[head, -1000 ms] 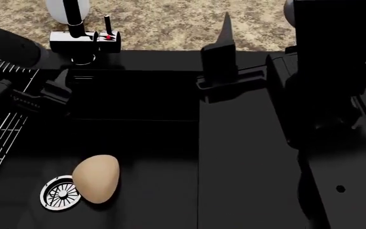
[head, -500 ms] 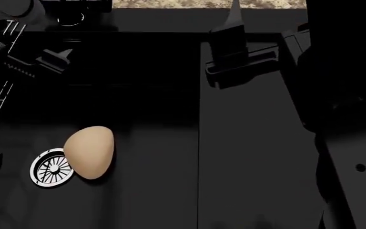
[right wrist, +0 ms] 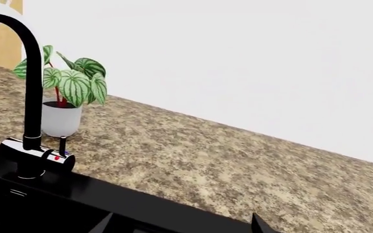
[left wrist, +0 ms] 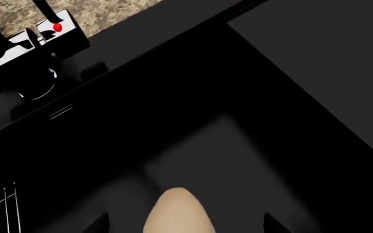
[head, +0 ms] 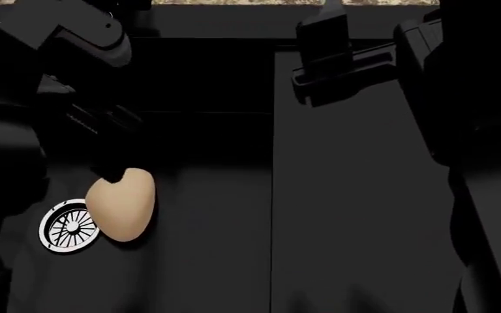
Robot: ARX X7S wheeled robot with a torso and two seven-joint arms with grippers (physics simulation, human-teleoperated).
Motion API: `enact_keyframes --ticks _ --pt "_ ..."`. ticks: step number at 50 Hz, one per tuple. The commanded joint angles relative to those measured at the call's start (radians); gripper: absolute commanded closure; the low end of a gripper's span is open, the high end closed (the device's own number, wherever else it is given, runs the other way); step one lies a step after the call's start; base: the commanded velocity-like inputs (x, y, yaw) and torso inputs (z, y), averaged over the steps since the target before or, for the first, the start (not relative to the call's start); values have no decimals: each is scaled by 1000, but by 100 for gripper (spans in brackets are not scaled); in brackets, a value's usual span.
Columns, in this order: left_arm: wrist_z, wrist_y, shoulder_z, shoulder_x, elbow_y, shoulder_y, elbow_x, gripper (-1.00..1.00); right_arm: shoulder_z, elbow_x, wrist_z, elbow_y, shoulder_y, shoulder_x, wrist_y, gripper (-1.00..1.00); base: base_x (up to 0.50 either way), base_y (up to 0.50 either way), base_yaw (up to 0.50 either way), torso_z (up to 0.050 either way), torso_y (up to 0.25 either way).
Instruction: Pick the chicken breast from the sink and place it on the plate located on the counter
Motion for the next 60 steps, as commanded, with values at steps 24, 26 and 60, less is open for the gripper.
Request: enact_keyframes --ticks 24,26,60 --pt "-662 437 81 1 -848 -138 -759 -100 1 11 4 13 -19 21 -27 -100 0 0 0 0 0" --pt "-693 469 124 1 -903 -153 -819 -100 1 11 6 15 -19 21 -29 -100 0 0 0 0 0" --pt "-821 585 259 -21 -1123 -143 -977 -100 -20 20 20 46 -50 21 -69 -100 1 0 0 0 0"
